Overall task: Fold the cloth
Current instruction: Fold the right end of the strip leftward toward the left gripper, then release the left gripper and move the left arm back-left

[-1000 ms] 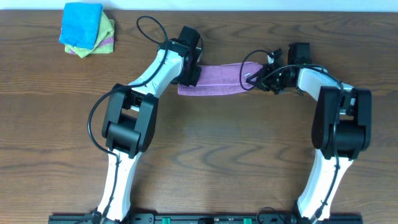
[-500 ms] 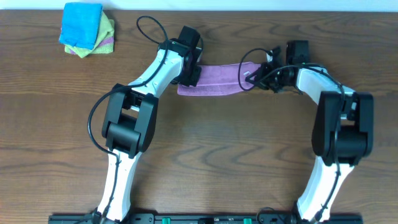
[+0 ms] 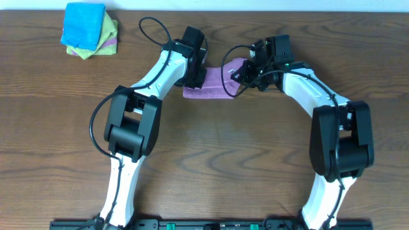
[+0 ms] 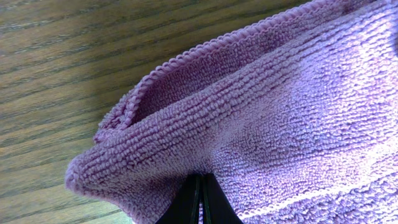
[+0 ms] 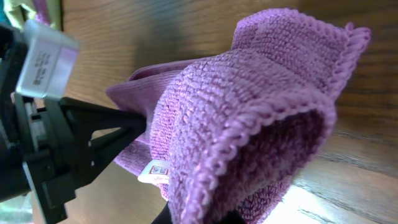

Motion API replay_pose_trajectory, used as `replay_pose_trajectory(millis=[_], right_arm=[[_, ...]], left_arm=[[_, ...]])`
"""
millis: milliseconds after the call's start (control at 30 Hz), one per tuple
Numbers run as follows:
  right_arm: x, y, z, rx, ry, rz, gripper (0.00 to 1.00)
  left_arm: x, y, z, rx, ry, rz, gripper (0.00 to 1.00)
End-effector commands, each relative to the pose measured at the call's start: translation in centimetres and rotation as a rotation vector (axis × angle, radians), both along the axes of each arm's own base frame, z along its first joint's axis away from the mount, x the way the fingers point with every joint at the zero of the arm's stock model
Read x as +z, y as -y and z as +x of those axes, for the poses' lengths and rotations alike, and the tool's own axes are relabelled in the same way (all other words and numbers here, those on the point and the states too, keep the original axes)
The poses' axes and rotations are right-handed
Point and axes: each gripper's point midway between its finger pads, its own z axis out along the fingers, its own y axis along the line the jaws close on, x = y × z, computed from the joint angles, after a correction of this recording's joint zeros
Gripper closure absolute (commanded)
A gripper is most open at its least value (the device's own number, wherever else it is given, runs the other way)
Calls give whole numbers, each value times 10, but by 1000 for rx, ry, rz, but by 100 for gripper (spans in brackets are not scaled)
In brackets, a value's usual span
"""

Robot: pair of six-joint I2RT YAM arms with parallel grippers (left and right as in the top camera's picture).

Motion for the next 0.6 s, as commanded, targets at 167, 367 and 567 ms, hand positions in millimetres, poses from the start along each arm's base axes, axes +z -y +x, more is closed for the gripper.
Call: replay_pose_trajectory(millis=[167,367,567], right_arm=[[1,2,1,-27,-7,-5,98],[1,2,2,-27,-1,-4,98],[8,-15,5,5,41,18,98]], left_arm=[[26,-6,4,26,17,-62,95],[109,-18,17,66,150,-168,94],[209,-39,6,86,316,-245,94]])
